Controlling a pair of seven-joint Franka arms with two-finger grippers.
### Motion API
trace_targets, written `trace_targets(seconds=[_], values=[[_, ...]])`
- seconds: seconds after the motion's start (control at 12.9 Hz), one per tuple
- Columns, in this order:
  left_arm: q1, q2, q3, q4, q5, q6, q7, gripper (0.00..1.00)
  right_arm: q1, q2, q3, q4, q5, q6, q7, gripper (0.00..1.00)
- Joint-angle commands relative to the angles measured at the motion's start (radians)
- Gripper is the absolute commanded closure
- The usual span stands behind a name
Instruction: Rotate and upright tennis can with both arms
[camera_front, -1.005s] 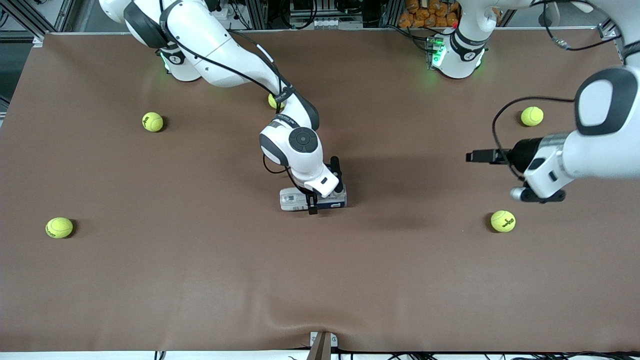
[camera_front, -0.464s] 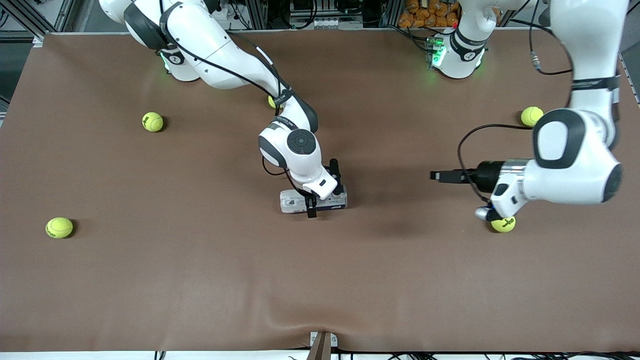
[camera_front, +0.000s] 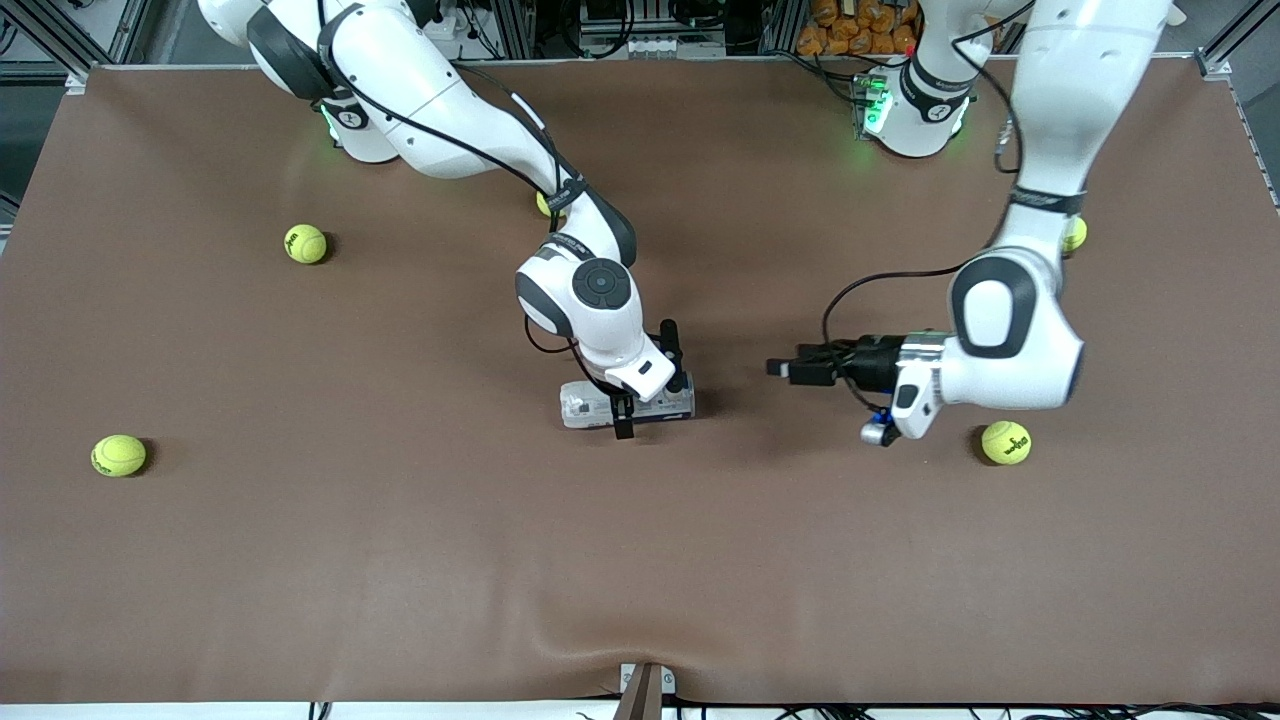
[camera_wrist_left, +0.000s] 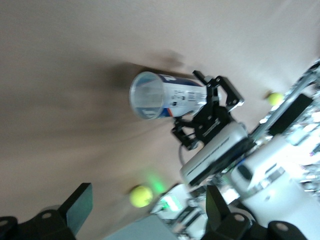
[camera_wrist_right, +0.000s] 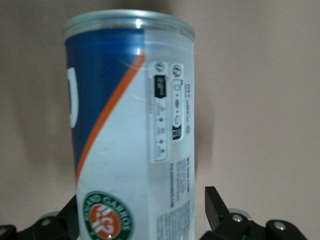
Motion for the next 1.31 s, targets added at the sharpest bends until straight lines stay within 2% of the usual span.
trace_targets(seconds=[0.0, 0.15, 0.39, 0.7, 0.85, 1.08, 1.16, 1.24], values=[[-0.074, 0.07, 0.0, 0.002, -0.188, 0.098, 0.017, 0.0, -0.013, -0.027, 0.014, 0.003, -0.005, -0.04, 0.009, 0.0], [-0.111, 0.106, -0.002, 0.005, -0.317, 0.147, 0.017, 0.0, -0.012, -0.063, 0.019, 0.003, 0.024, -0.118, 0.009, 0.0], [-0.142, 0.161, -0.002, 0.014, -0.428, 0.147, 0.034, 0.0, -0.013, -0.114, 0.017, 0.003, 0.123, -0.206, 0.008, 0.0], [-0.181, 0.219, -0.001, 0.028, -0.549, 0.153, 0.114, 0.06, -0.061, -0.134, 0.016, 0.003, 0.133, -0.219, 0.02, 0.0], [-0.22, 0.235, -0.002, 0.033, -0.569, 0.173, 0.148, 0.08, -0.095, -0.146, 0.019, 0.001, 0.133, -0.224, 0.101, 0.0], [-0.228, 0.247, 0.0, 0.037, -0.571, 0.176, 0.166, 0.21, -0.136, -0.179, 0.013, 0.0, 0.131, -0.298, 0.308, 0.0], [-0.228, 0.258, 0.0, 0.056, -0.571, 0.176, 0.166, 0.28, -0.153, -0.189, 0.013, 0.0, 0.131, -0.298, 0.363, 0.0], [-0.229, 0.27, -0.001, 0.074, -0.574, 0.176, 0.166, 0.41, -0.179, -0.205, 0.011, 0.0, 0.131, -0.298, 0.42, 0.0]])
